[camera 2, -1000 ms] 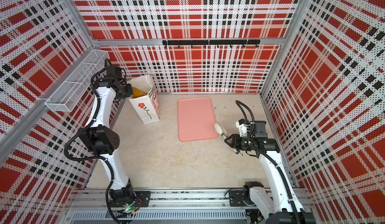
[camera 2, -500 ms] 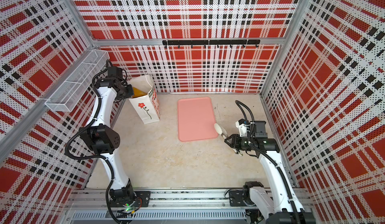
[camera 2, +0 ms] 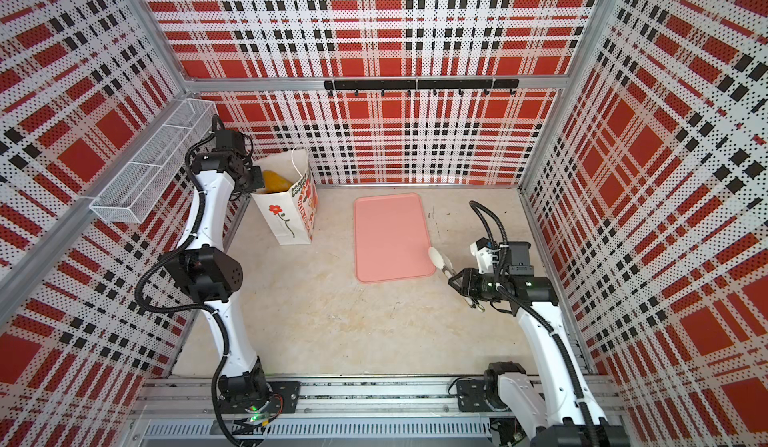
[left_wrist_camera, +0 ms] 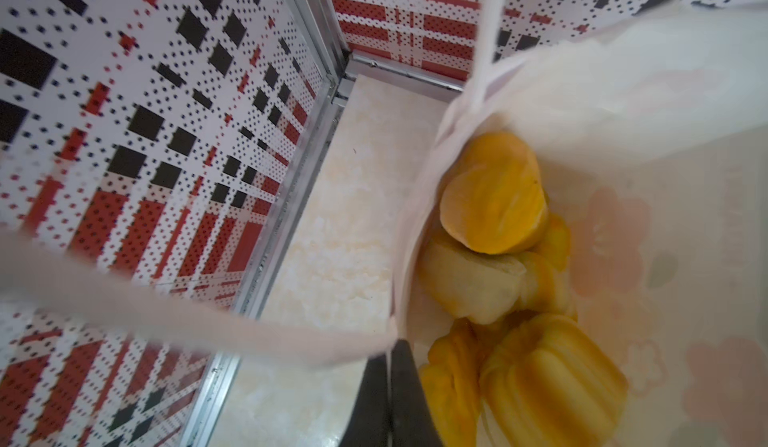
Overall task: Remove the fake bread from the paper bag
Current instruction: 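Grasp the paper bag's rim with the left gripper, then tip the paper bag onto its side toward the pink tray with the left gripper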
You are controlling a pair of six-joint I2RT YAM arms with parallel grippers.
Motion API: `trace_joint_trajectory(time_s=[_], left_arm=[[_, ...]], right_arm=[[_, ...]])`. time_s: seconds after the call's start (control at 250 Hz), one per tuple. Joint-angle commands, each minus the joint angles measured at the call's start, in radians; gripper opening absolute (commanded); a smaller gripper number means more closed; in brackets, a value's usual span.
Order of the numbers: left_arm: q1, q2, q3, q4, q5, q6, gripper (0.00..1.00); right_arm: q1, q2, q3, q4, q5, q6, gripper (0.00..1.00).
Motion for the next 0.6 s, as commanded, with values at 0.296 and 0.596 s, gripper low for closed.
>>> trace_joint_trajectory(time_s=[0.296, 0.596], left_arm=[[-0.021, -0.005, 0.085, 0.13, -0.177, 0.193, 0.0], [-0.108, -0.092, 0.011, 0.271, -0.241, 0.378, 0.0]], right_arm=[[0.006, 0.015, 0.017, 0.023, 0.035, -0.021, 0.36], [0.006, 0.067, 0.081, 0.053, 0.029, -0.006, 0.35]])
